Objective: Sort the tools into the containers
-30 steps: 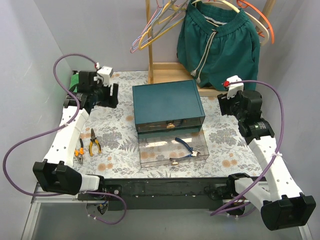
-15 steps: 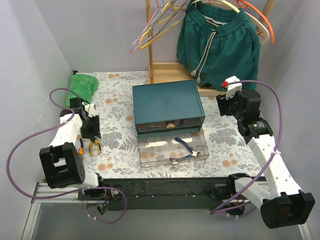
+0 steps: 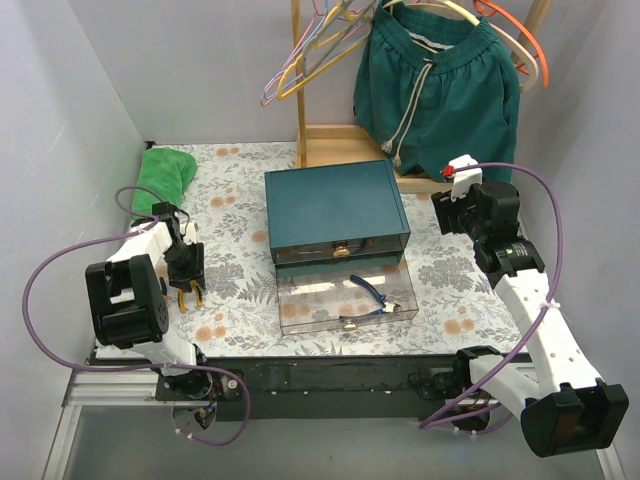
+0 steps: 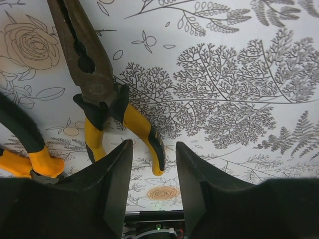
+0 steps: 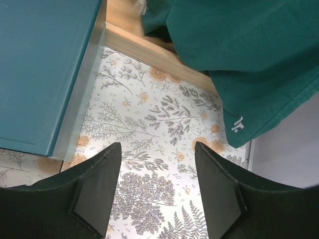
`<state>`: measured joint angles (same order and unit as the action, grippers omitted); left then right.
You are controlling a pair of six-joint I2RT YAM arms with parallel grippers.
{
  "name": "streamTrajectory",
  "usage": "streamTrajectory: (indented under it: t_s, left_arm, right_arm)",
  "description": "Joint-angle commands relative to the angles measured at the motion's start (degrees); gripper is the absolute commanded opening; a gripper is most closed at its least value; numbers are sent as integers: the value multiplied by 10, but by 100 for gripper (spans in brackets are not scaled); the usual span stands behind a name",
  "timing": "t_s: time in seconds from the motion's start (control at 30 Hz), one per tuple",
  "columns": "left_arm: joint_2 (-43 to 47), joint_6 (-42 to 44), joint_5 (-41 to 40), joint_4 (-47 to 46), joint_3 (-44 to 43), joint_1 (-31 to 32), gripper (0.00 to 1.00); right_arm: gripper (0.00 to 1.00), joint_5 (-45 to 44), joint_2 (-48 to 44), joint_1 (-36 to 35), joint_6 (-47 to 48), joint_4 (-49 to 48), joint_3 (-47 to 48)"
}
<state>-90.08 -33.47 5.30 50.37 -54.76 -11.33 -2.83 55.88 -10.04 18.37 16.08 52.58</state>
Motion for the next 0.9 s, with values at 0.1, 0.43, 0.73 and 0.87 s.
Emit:
streamTrajectory:
  t_s: [0.1,0.43,0.73,0.87]
  left_arm:
    - [-56,-19,-23,-21,-3,3,36]
    - [11,-12,202,11,-164,9,0]
    - [105,20,524,-70,-322,189,0]
    - [88,42,543,-57,-372,318,0]
  right_arm:
    - [68,-5,-9,9,5,-27,-5]
    - [69,0,-5,13,5,-29,1]
    - [69,11,-5,15,2,-29,-4]
    - [68,6,-9,15,3,-26,-6]
